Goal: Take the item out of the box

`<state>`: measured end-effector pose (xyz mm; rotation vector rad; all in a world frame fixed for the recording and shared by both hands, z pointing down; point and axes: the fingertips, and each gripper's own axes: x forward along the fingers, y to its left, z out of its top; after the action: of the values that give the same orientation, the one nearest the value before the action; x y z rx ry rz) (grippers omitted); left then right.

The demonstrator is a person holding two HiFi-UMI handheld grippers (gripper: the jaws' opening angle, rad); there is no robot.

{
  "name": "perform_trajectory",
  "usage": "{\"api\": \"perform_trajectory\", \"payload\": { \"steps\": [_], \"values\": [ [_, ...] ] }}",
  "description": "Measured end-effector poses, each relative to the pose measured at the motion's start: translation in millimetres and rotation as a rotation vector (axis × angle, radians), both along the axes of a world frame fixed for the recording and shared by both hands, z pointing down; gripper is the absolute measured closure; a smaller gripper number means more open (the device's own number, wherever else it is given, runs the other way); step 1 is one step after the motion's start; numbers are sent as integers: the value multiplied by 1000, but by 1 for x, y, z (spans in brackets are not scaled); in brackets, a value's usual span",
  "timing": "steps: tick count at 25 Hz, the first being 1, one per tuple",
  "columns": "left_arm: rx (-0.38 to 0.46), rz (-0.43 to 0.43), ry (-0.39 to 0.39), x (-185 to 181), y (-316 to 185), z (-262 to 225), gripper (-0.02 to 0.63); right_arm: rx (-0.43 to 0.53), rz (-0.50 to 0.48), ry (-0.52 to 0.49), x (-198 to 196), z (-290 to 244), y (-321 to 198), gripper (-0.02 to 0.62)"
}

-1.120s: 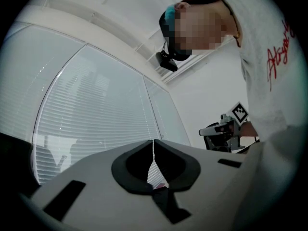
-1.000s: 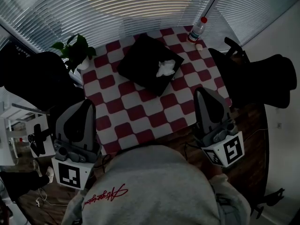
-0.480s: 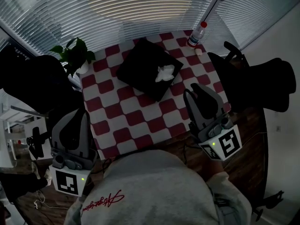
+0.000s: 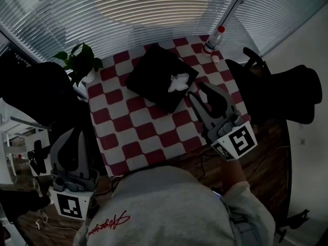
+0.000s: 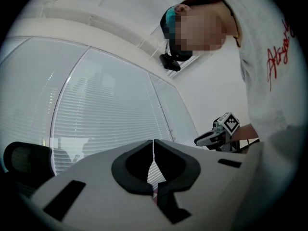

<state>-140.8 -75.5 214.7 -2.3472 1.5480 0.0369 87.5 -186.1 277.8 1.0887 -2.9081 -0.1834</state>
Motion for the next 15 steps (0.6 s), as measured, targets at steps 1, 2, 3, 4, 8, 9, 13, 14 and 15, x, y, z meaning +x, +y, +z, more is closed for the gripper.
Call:
{"api": "perform_trajectory", "payload": {
  "steps": [1, 2, 3, 4, 8, 9, 13, 14, 15],
  "values": [
    [0, -5, 0, -1, 1, 0, 586, -4, -2, 5, -1, 3, -2, 465],
    [0, -10, -1, -3, 1, 0, 586, -7, -4, 11, -2, 5, -4, 463],
    [1, -15, -1, -4, 2, 0, 586, -11, -5, 17, -3, 8, -6, 460],
    [1, -19, -2, -4, 2, 0, 586, -14, -6, 23, -3, 10, -8, 459],
    [1, -35, -7, -8, 6, -1, 586, -30, -13, 50, -6, 20, -16, 446],
    [2, -39, -7, -9, 6, -1, 586, -34, -14, 58, -6, 22, -18, 445],
    [3, -55, -6, -13, 8, -2, 586, -50, -16, 93, -8, 34, -27, 439],
    [3, -58, -6, -14, 9, -2, 586, -55, -17, 101, -8, 37, -29, 437],
    [4, -63, -5, -15, 9, -2, 586, -60, -17, 107, -7, 40, -31, 437]
  ]
}}
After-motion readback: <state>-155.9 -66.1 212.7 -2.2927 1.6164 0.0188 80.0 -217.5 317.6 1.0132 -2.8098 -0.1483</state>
